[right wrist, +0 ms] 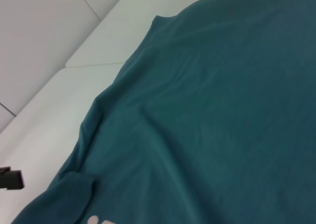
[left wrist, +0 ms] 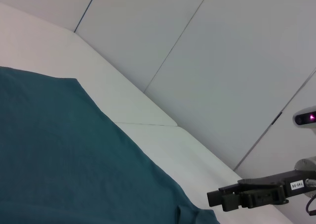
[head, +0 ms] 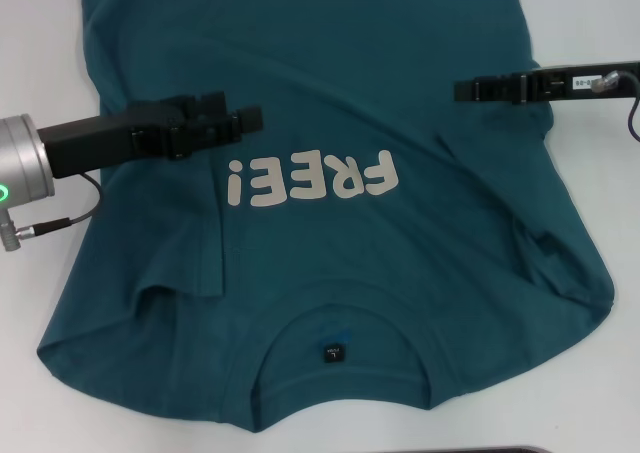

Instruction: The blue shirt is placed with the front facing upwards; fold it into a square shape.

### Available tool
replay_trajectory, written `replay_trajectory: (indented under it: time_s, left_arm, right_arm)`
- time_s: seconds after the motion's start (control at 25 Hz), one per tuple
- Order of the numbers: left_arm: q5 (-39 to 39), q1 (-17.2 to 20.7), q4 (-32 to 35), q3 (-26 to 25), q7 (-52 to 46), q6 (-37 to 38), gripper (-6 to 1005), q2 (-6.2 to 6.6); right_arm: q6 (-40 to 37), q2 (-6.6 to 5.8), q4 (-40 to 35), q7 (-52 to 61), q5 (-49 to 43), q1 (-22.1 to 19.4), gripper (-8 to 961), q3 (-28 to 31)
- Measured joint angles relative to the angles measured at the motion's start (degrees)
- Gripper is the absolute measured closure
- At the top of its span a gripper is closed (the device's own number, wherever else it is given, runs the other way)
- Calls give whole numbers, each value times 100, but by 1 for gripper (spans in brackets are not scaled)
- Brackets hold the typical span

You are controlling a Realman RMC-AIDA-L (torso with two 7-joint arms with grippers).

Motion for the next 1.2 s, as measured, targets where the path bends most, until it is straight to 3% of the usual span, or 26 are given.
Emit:
replay_trajectory:
  time_s: [0.04, 0.12, 0.36, 0.72, 1.2]
  left_arm:
    - [0, 0, 0, 0, 1, -4, 186, 0]
    - [0, 0, 0, 0, 1, -7, 186, 1]
    - [5, 8, 0, -2, -7, -11, 186, 8]
    - [3, 28, 0, -21, -39, 12, 186, 9]
    - [0, -17, 0, 0, -37, 39, 185, 9]
  right_arm:
    - [43, 8, -9, 3, 5, 13, 766, -17]
    - [38, 12, -58, 7, 17, 12, 517, 8]
    - [-272, -119, -178, 77, 73, -291, 398, 102]
    - [-380, -292, -162, 250, 79, -987, 397, 113]
    - [-347, -249, -31, 310, 58, -1210, 397, 126]
